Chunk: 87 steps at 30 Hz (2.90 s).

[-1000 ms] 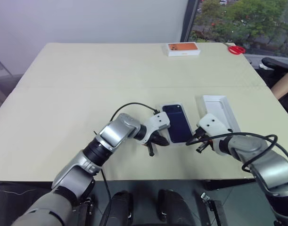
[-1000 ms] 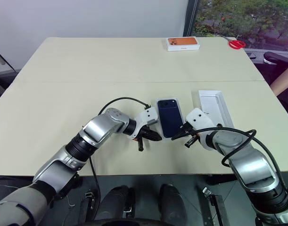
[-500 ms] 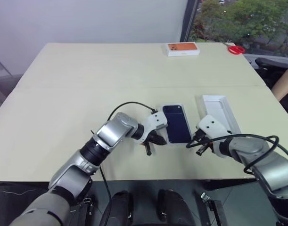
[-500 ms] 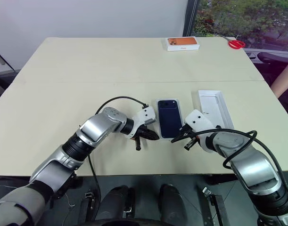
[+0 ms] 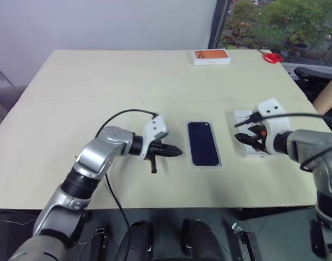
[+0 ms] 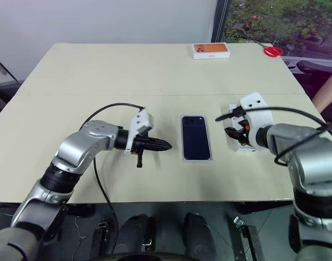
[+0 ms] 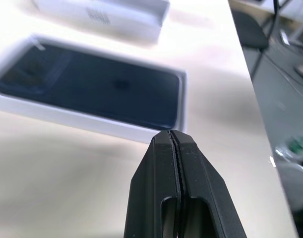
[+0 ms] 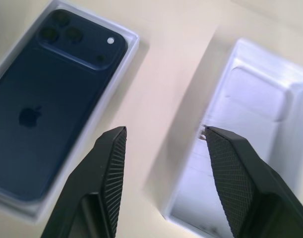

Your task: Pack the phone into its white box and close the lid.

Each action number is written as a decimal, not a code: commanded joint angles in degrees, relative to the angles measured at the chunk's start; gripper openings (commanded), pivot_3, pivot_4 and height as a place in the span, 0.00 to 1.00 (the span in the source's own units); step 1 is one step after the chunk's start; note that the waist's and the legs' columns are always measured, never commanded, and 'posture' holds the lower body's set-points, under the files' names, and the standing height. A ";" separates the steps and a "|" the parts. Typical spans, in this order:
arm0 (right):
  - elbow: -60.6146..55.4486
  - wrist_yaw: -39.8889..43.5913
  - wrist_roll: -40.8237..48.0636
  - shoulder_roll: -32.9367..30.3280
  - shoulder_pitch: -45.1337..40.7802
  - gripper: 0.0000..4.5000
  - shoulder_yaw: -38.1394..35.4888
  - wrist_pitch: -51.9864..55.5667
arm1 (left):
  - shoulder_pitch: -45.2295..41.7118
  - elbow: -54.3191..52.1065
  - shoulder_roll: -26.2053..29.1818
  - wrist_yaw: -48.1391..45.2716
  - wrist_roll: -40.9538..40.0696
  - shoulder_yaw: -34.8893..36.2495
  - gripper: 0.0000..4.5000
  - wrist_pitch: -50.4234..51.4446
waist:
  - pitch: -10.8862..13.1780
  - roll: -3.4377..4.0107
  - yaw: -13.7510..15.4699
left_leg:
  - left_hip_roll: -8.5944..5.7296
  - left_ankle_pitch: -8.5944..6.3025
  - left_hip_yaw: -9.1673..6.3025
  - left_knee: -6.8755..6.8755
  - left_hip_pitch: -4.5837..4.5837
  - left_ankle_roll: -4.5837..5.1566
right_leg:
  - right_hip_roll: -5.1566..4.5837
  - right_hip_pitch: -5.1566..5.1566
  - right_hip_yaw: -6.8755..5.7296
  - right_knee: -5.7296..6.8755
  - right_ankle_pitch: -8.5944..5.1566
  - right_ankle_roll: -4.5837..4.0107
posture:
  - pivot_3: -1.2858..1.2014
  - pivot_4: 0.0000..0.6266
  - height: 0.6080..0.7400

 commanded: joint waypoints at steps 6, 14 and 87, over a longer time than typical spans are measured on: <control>13.57 -4.85 -1.75 0.98 -5.94 0.59 2.69 1.30 | 2.10 4.78 4.07 -8.75 -1.95 4.36 0.00 -14.65 | 0.00 0.02 -0.36 | -0.06 -0.01 0.12 0.00 0.01 0.02 | -0.04 -0.03 -0.01 0.00 -0.01 -0.03 | 0.52 0.24 1.00; 19.31 -6.74 -1.87 2.98 -7.34 0.54 3.25 0.75 | 3.04 4.52 3.51 -7.49 -3.02 5.90 0.00 -15.82 | 0.00 0.03 -0.44 | -0.06 -0.01 0.12 0.00 0.01 0.03 | 0.09 -0.02 -0.01 0.02 0.08 0.14 | 0.52 0.24 1.00; 10.19 -55.71 73.47 -11.33 -0.75 0.99 4.81 -26.79 | -0.70 9.75 -6.79 9.33 0.36 8.95 0.00 -10.57 | 0.03 0.13 -1.60 | 0.17 -0.13 0.18 -0.01 0.02 0.25 | 0.22 0.01 0.11 -0.03 0.08 0.16 | 0.52 0.24 1.00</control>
